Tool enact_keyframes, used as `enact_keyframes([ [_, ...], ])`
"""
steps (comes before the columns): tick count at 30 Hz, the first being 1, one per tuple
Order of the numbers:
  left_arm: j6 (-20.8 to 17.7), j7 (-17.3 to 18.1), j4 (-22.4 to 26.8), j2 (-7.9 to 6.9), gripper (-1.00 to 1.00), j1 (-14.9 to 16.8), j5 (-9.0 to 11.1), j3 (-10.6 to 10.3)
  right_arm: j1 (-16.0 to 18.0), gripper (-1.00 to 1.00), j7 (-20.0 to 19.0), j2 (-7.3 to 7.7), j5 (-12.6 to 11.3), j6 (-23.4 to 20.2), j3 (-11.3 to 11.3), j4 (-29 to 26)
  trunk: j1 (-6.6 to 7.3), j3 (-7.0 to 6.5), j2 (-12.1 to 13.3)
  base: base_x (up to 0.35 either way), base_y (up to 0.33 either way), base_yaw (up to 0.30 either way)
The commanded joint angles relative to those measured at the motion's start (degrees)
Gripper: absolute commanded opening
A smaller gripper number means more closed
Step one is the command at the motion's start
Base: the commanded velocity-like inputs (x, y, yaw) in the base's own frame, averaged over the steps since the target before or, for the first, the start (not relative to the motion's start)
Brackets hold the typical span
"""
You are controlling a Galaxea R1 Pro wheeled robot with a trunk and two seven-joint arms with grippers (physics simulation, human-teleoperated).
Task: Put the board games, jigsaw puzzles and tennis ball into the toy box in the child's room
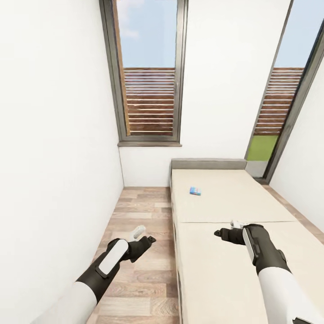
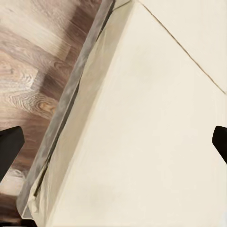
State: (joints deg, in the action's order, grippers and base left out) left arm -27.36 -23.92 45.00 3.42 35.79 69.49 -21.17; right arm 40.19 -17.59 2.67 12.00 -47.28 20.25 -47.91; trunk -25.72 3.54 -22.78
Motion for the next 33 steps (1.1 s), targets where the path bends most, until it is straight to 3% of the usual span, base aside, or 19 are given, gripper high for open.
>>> enact_keyframes([
  [1,0.0,-0.4,0.1,0.00,1.00,0.1,0.6,-0.1,0.1,1.00,-0.5,-0.04,0.6,-0.2,0.2,-0.1,-0.06,0.13,-0.1,0.172,0.217,0.000],
  [22,0.0,-0.1,0.1,0.01,1.00,0.0,0.6,-0.1,0.1,1.00,-0.5,-0.03,0.6,-0.3,0.1,-0.1,-0.06,0.13,-0.1,0.047,0.067,0.000],
  [33,0.0,-0.2,0.1,0.01,1.00,0.0,0.6,-0.1,0.1,1.00,-0.5,0.01,0.6,-0.3,0.1,-0.1,-0.06,0.13,-0.1,0.002,0.179,0.000],
])
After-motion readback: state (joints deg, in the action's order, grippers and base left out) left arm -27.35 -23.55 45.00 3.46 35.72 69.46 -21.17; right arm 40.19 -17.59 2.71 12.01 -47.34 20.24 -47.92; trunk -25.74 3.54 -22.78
